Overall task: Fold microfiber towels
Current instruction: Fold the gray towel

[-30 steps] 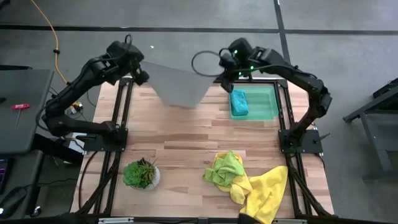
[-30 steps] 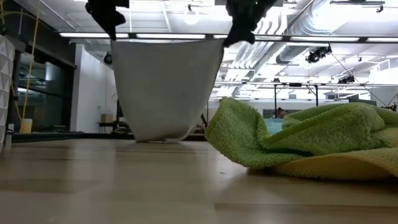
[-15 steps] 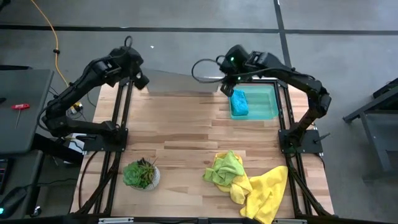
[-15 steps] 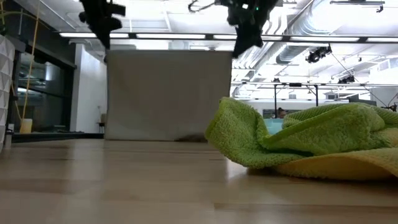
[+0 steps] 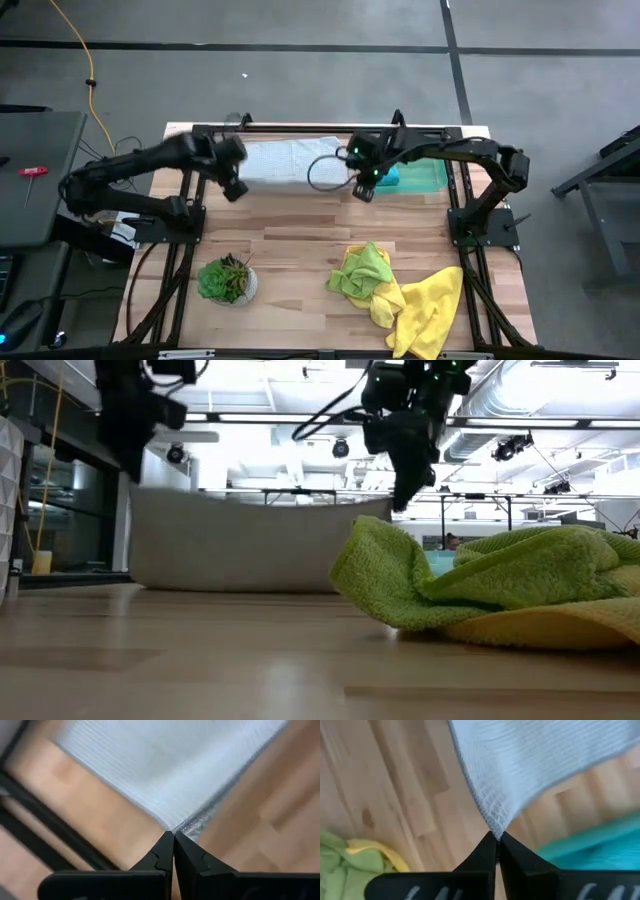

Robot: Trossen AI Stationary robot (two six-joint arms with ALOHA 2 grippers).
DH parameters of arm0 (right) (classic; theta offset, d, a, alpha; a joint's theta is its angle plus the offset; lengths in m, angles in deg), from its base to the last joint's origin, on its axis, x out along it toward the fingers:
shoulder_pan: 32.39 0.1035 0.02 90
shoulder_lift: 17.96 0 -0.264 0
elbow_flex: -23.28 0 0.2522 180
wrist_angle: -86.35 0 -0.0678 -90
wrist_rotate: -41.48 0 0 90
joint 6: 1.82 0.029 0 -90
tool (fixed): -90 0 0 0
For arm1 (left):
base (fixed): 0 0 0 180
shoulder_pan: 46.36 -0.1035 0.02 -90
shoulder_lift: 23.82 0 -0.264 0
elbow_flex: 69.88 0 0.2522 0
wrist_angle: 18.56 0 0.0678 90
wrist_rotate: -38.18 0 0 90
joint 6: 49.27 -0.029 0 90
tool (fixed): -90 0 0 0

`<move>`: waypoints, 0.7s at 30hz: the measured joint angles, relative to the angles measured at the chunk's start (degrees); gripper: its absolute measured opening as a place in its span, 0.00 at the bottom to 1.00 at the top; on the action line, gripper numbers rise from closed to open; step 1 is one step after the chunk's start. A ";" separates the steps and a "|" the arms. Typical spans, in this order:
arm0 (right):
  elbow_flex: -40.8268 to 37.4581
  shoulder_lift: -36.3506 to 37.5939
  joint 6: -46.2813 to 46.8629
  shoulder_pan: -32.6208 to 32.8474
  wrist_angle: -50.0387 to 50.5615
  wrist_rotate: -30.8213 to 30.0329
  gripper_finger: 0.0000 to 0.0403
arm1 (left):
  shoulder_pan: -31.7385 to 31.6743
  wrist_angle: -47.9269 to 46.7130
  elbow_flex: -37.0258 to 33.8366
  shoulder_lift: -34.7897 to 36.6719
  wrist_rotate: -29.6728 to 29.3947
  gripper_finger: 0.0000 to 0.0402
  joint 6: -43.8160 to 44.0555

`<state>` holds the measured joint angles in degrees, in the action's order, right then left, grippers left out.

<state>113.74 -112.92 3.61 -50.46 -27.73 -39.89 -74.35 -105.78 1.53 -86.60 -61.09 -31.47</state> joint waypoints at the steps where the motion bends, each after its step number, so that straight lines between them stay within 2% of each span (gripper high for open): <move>1: -1.14 0.00 0.82 0.79 -0.76 0.12 0.00 | 1.99 0.30 -1.92 0.28 0.90 0.00 1.60; 10: -8.59 0.00 12.96 6.05 -11.45 4.17 0.00 | 15.94 7.12 -18.63 0.00 9.00 0.00 18.76; 16: -10.40 0.00 21.29 9.41 -14.68 7.52 0.00 | 21.39 7.31 -21.92 0.32 13.81 0.00 24.27; 21: -10.44 0.00 26.18 12.06 -14.48 10.17 0.00 | 23.81 6.86 -21.01 0.94 13.58 0.00 25.22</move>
<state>103.30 -112.92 29.79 -38.39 -42.21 -29.72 -50.54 -98.92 -19.48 -85.67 -47.52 -6.25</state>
